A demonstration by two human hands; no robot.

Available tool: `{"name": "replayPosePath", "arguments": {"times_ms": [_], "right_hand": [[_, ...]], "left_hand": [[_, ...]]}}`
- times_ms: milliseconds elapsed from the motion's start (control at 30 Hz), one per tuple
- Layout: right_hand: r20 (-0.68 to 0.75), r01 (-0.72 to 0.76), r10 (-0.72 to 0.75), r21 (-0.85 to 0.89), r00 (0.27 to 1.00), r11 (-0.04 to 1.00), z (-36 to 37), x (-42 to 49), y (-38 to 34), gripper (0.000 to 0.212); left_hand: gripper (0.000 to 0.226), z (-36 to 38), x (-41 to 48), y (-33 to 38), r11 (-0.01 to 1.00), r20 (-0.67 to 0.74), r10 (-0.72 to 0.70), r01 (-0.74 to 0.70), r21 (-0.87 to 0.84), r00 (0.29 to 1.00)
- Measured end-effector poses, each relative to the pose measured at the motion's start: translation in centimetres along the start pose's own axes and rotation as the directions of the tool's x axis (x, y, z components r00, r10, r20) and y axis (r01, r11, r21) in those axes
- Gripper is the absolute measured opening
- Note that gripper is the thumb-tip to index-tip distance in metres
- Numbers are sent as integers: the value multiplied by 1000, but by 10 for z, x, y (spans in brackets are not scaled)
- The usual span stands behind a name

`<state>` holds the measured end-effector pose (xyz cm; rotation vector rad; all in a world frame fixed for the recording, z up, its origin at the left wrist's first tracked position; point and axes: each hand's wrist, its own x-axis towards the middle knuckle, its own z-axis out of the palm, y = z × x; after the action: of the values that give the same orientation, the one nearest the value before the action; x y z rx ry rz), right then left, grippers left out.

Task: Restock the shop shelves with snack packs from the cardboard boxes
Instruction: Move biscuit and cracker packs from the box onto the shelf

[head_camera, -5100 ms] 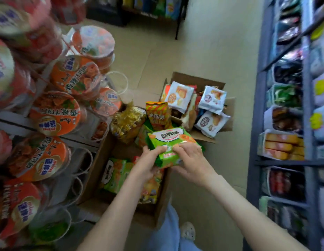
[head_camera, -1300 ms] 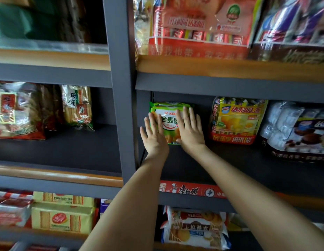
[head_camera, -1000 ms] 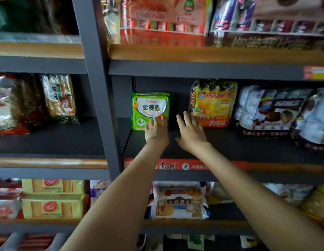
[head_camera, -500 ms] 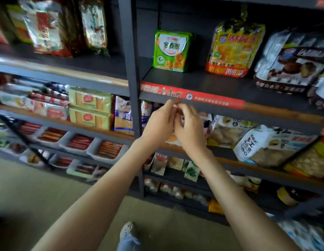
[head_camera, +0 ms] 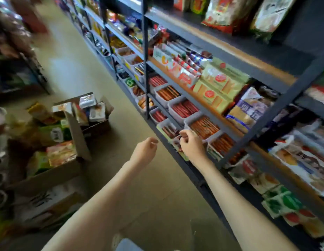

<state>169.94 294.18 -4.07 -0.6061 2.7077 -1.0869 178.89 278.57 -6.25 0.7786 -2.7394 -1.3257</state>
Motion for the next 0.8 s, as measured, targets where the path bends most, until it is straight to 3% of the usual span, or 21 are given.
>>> {"name": "replayPosePath", "arguments": {"times_ms": [100,433,800], "right_hand": [[126,58,-55,-16,990,998,62,20,-43,25],[412,259,-230,-15,882,966,235,78,-191,31],[613,295,-213,-35,761,955,372,196,-251,38]], "left_hand": [[25,-53,-7,-69,982,-92,-191,190,-26,977],[29,-196,0,-232,876,-193,-482,472,-100,854],[47,-254,69,-340,569,-236,-816,803,-177,527]]}}
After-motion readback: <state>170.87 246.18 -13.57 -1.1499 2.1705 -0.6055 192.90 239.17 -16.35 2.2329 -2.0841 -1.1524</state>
